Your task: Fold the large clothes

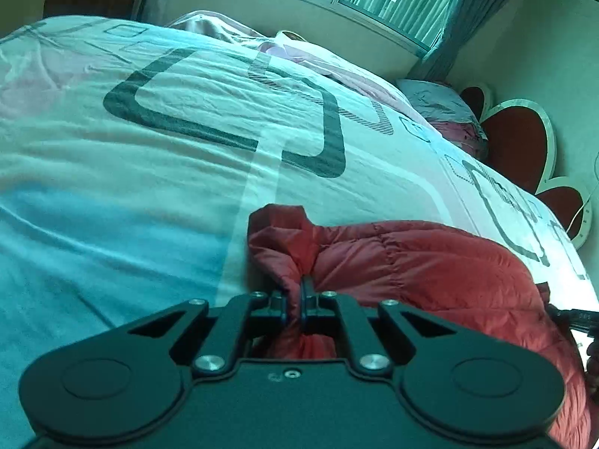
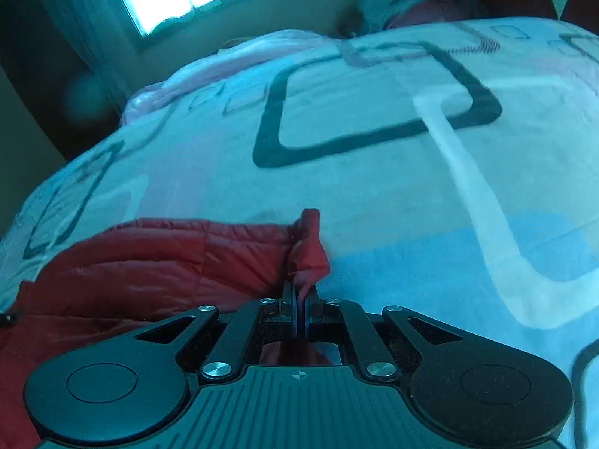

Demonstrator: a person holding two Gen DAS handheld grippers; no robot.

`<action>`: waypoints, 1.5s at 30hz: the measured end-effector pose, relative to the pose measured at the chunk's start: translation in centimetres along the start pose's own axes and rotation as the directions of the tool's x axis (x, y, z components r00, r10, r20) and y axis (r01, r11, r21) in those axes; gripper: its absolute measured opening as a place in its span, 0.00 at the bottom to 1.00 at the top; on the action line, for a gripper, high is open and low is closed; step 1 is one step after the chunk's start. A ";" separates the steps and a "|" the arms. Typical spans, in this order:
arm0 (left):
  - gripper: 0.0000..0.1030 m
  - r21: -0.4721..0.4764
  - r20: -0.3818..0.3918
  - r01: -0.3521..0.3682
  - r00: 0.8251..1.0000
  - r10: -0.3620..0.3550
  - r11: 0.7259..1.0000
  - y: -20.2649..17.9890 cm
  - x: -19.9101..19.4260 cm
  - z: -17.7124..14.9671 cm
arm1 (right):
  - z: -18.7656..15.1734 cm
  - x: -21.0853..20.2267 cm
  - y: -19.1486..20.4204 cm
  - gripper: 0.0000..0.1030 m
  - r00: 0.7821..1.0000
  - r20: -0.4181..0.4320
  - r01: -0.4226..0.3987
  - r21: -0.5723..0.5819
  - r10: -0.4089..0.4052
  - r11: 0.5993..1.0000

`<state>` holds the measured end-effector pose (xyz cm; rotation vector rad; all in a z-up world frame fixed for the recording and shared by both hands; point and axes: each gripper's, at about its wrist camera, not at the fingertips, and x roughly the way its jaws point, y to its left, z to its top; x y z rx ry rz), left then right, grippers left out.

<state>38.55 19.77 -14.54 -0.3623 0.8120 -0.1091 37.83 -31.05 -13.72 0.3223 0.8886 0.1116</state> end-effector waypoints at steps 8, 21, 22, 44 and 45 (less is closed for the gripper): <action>0.60 0.079 0.163 -0.121 0.981 0.107 0.990 -4.9 -8.1 -1.7 | -2.0 -8.0 3.4 0.56 0.995 0.073 0.081 -0.109 -0.073 0.991; 0.50 0.196 0.079 -0.125 0.991 0.112 0.973 -9.5 -6.9 -8.5 | -9.0 -7.1 9.9 0.15 0.998 0.033 0.059 -0.216 -0.053 0.975; 0.50 0.195 0.081 -0.147 0.988 0.133 0.970 -8.3 -7.2 -8.3 | -8.8 -7.3 8.6 0.00 0.997 0.024 0.071 -0.180 -0.068 0.981; 0.80 0.123 0.168 -0.145 0.978 0.123 0.982 -9.5 -17.1 -15.0 | -15.8 -16.3 13.9 0.44 0.991 0.115 0.090 -0.251 -0.062 0.964; 0.78 0.075 0.163 -0.146 0.978 0.133 0.986 -8.3 -18.2 -15.5 | -16.1 -17.1 14.1 0.34 0.993 0.115 0.068 -0.246 -0.041 0.967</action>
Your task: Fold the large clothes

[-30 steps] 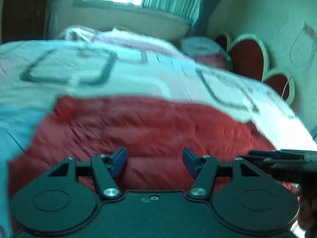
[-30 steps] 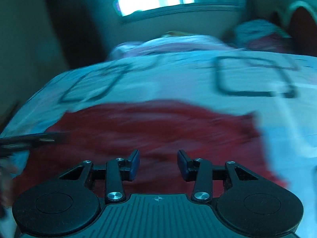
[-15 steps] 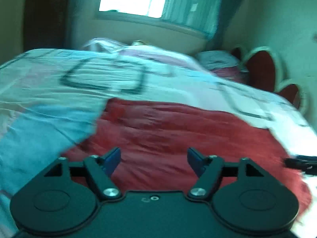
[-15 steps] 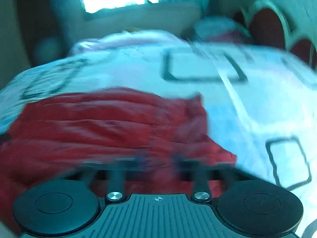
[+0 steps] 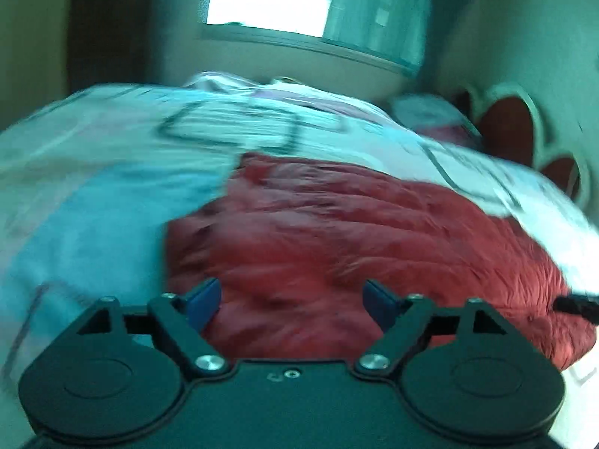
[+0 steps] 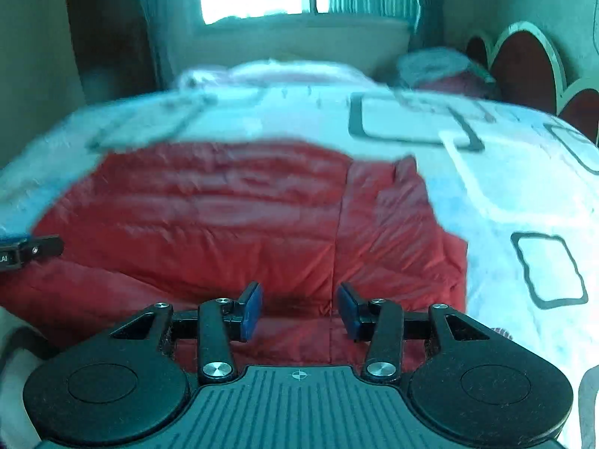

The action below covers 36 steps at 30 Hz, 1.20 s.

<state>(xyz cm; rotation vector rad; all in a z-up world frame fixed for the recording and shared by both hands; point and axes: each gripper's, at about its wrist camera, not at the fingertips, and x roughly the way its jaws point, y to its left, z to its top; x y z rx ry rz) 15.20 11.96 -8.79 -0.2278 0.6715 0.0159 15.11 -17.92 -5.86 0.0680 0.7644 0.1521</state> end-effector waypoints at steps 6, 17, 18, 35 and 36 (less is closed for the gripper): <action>0.67 -0.342 -0.099 0.024 0.993 -0.061 0.939 5.1 -1.8 -4.1 | -0.6 -0.8 2.3 0.07 0.992 -0.015 -0.121 0.042 0.122 0.992; 0.16 -0.504 0.086 0.289 0.955 -0.285 0.814 6.0 1.7 -2.8 | 0.1 5.0 4.3 0.01 0.960 -0.140 -0.217 0.172 0.242 0.961; 0.16 -0.449 0.108 0.310 0.950 -0.293 0.838 5.0 0.7 -2.1 | -0.1 6.0 4.4 0.01 0.959 -0.171 -0.197 0.171 0.225 0.965; 0.16 0.019 0.089 0.330 0.940 -0.331 0.944 -7.4 -4.4 3.5 | -2.2 7.3 1.9 0.00 0.914 -0.214 -0.265 0.330 0.345 0.906; 0.16 0.055 0.085 0.328 0.940 -0.331 0.943 -8.8 -4.7 3.6 | -2.2 7.4 1.5 0.00 0.907 -0.214 -0.281 0.336 0.363 0.899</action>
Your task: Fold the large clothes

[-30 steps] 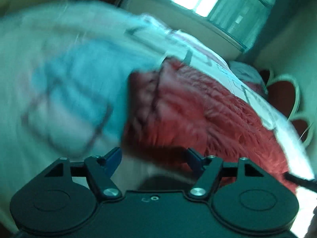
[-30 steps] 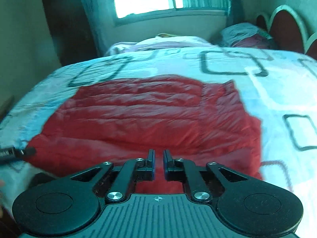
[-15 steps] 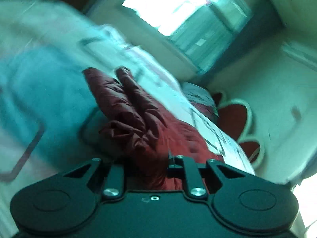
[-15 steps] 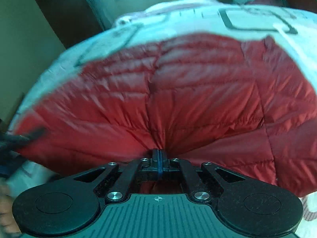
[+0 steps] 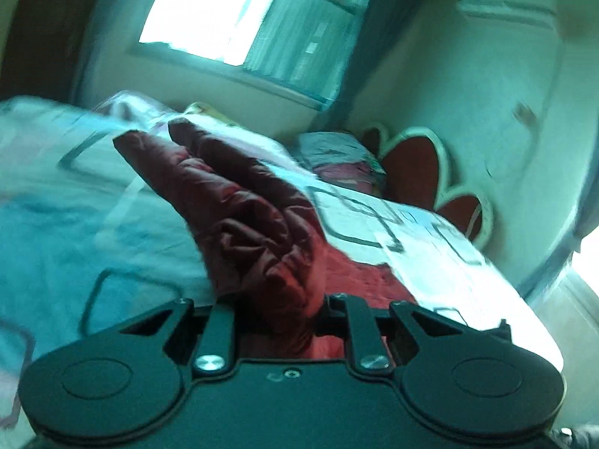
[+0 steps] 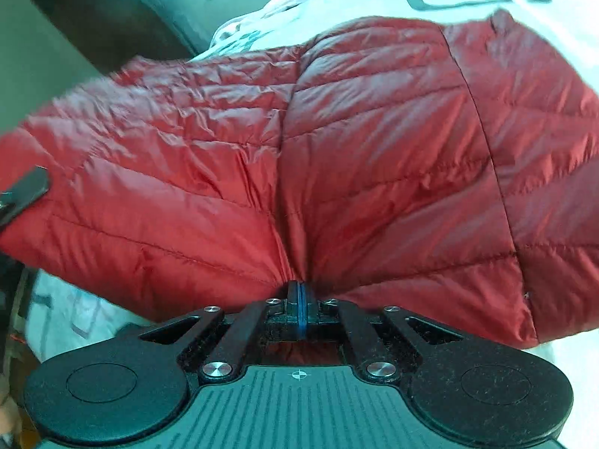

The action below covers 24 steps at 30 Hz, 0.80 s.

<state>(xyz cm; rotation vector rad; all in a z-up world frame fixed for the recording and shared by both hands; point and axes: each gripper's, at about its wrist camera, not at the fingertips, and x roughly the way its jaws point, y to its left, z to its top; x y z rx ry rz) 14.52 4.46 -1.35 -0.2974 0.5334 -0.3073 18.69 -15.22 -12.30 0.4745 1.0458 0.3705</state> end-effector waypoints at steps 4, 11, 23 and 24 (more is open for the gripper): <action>0.16 0.133 -0.026 -0.017 0.999 0.021 0.991 -5.7 1.8 0.6 | 0.8 -0.8 -1.8 0.00 0.997 -0.025 -0.076 0.028 0.077 0.997; 0.16 0.223 -0.136 0.038 0.991 -0.008 0.974 -13.5 6.8 -0.3 | 3.6 -11.7 -9.3 0.01 0.976 0.211 -0.064 0.066 0.048 0.996; 0.73 0.029 -0.445 0.161 0.886 -0.131 0.987 -17.3 14.4 -4.6 | 5.5 -18.9 -18.6 0.02 0.957 0.278 0.020 0.201 -0.077 0.979; 0.85 0.001 -0.436 0.172 0.887 -0.154 0.985 -17.2 13.6 -4.0 | 5.6 -19.2 -18.5 0.19 0.957 0.281 0.012 0.197 -0.068 0.980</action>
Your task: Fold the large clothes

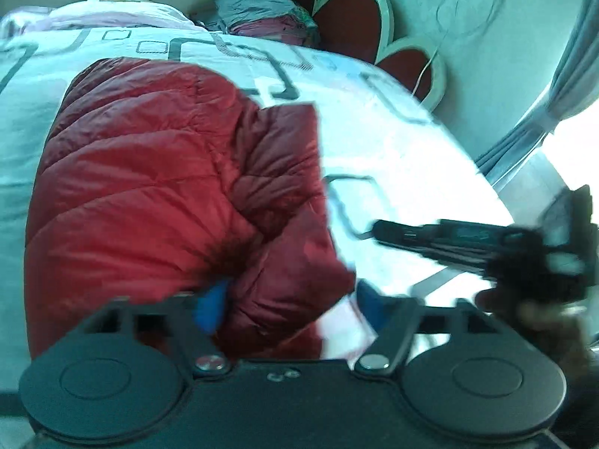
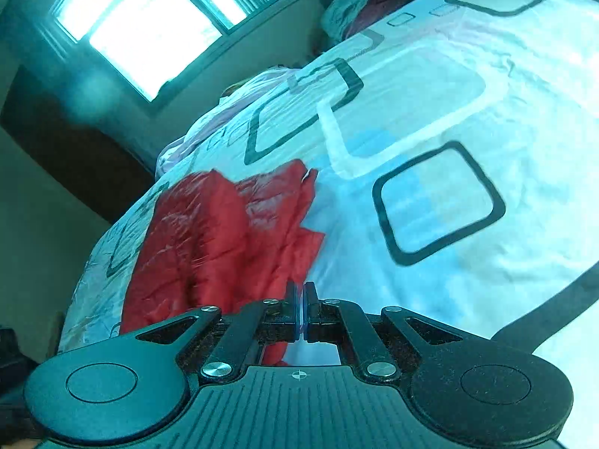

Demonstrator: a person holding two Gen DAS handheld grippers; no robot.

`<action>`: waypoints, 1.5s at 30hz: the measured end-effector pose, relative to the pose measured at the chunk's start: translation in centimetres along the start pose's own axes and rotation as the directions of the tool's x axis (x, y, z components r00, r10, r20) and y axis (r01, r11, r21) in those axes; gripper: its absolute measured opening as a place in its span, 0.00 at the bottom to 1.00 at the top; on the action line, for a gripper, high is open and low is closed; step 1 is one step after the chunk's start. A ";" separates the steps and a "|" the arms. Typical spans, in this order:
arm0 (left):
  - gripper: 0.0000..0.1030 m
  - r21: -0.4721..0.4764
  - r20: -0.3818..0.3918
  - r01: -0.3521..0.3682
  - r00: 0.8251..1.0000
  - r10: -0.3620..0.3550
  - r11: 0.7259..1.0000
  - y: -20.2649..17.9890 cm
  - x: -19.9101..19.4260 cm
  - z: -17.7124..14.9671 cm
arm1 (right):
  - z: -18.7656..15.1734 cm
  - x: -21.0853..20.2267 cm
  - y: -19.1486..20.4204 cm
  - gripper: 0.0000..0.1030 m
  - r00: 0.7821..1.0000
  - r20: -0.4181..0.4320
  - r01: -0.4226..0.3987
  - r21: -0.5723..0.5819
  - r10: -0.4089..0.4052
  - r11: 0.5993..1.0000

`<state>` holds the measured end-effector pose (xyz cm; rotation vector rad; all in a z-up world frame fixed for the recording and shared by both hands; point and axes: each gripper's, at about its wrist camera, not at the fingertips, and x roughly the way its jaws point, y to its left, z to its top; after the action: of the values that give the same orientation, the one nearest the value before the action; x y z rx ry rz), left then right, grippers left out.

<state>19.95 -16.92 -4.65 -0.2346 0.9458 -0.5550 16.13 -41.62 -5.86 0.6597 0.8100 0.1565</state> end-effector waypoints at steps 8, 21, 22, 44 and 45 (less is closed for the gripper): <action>0.28 -0.085 0.154 -0.075 0.984 0.087 0.994 4.5 -4.5 2.0 | 2.4 2.0 0.7 0.68 0.986 -0.022 -0.165 0.020 0.165 0.986; 0.22 -0.066 0.079 -0.113 0.990 0.118 0.991 10.1 0.1 -0.1 | 0.7 10.5 0.9 0.27 0.977 -0.209 -0.035 -0.009 0.033 0.999; 0.21 -0.071 0.070 -0.101 0.992 0.106 0.992 10.3 -0.2 0.2 | 0.9 10.3 1.1 0.27 0.978 -0.209 -0.026 -0.012 0.023 1.000; 0.36 0.090 0.012 -0.034 0.999 0.033 0.995 14.5 8.9 10.6 | 5.5 15.7 5.7 0.34 0.948 -0.125 0.251 -0.280 -0.294 0.927; 0.36 0.103 0.009 -0.039 0.999 0.039 0.994 14.4 8.8 10.6 | 5.5 15.8 5.8 0.34 0.946 -0.125 0.253 -0.288 -0.299 0.924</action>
<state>37.65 -10.21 -10.84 -0.1246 0.9102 -0.5652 31.68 -33.81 -9.39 0.2724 1.0146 0.0617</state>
